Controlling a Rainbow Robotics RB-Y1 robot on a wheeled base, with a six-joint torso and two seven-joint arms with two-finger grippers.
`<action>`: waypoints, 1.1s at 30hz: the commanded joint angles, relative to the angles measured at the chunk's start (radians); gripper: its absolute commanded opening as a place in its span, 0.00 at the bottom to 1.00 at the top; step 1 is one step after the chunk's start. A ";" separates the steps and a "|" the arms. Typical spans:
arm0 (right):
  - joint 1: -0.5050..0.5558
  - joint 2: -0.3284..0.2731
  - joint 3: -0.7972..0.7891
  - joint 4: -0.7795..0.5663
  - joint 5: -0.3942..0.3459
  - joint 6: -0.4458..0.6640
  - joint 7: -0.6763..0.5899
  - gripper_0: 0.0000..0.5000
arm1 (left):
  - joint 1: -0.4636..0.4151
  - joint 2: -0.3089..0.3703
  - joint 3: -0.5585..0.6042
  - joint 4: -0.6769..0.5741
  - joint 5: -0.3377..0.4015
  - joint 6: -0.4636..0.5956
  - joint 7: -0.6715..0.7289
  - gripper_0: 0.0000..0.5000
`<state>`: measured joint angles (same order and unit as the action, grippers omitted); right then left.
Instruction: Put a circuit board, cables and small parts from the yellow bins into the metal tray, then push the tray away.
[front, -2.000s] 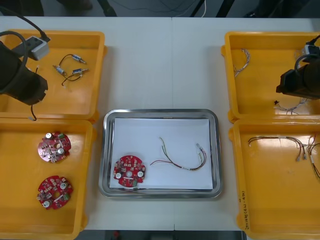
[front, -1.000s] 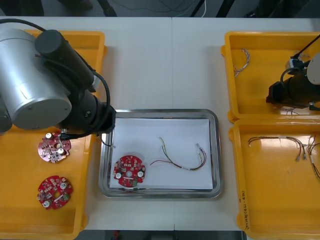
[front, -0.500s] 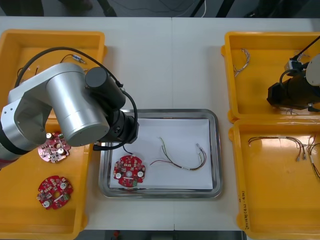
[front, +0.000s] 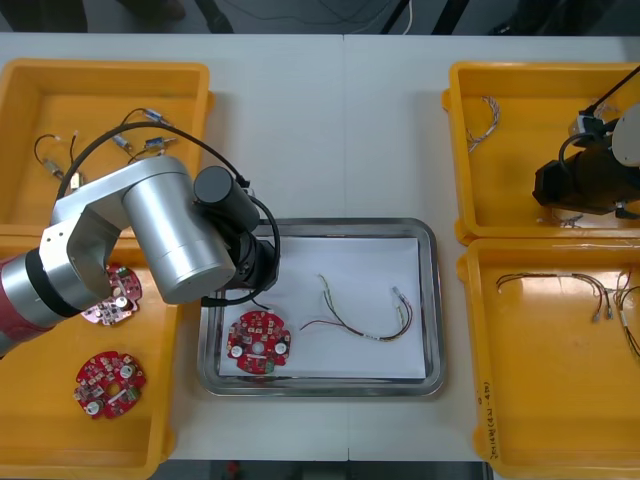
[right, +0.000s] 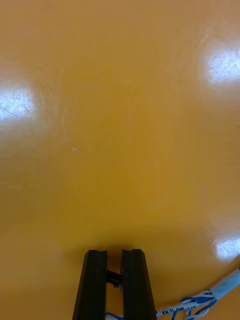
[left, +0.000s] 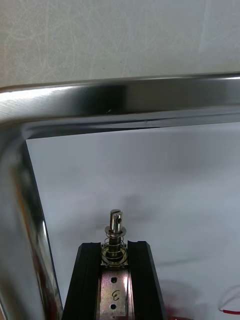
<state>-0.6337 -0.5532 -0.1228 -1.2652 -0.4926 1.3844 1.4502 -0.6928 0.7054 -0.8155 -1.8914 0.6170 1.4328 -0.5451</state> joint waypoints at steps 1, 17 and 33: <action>-0.084 -0.030 0.008 -0.002 -0.003 0.054 -0.005 0.00 | -0.047 -0.024 -0.011 -0.005 -0.006 -0.012 0.037 0.00; -0.187 -0.028 0.006 -0.002 0.012 0.065 -0.013 0.00 | -0.059 -0.027 -0.010 -0.006 -0.002 -0.015 0.068 1.00; -0.248 0.009 0.006 0.029 0.049 0.019 -0.017 0.00 | -0.063 -0.030 0.161 -0.112 0.092 0.153 0.077 1.00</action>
<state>-0.8134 -0.5533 -0.1228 -1.2510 -0.4536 1.4161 1.4502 -0.7173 0.6967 -0.7285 -1.9422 0.6838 1.5404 -0.5424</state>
